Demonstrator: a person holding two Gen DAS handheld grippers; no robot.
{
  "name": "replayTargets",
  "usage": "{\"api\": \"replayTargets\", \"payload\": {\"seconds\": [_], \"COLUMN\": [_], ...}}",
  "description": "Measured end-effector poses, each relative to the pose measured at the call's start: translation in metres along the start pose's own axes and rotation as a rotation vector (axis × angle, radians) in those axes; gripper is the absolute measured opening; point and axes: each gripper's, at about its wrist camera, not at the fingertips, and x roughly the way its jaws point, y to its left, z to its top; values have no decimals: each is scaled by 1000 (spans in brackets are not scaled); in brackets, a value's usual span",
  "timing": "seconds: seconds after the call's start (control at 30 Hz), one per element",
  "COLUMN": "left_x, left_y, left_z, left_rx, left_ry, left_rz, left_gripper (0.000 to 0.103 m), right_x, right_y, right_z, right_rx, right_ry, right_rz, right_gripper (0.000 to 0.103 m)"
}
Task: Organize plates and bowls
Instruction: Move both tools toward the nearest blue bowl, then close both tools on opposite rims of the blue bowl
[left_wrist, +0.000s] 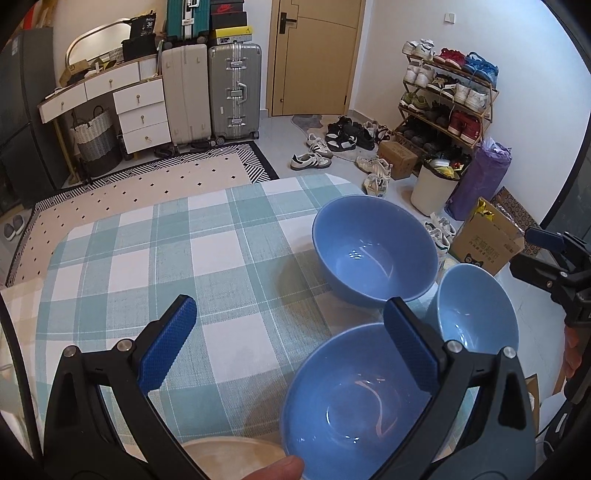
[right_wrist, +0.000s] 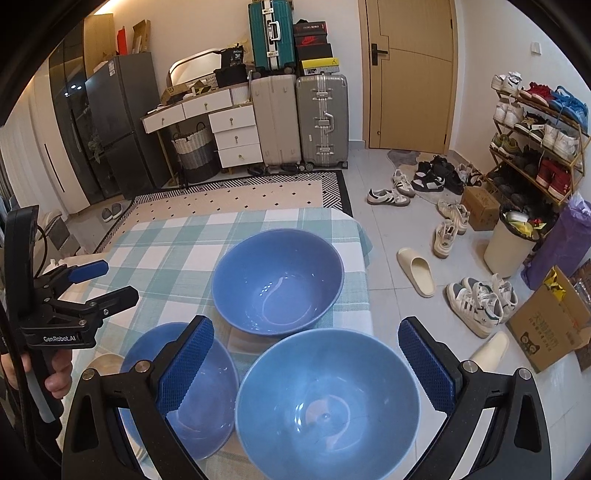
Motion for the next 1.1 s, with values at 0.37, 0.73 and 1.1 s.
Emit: {"api": "replayTargets", "payload": {"seconds": [0.37,0.73,1.1], "left_x": [44,93,138], "left_y": [2,11,4], "left_z": [20,27,34], "left_rx": [-8,-24,-10], "left_ry": [40,98,153], "left_rz": [-16,-10,-11], "left_gripper": [101,101,101], "right_x": [40,82,121], "right_y": [-21,-30,-45], "right_z": [21,32,30], "right_rx": [39,56,72], "right_ry": [48,98,151], "right_rz": [-18,-24,-18], "right_gripper": [102,102,102]}}
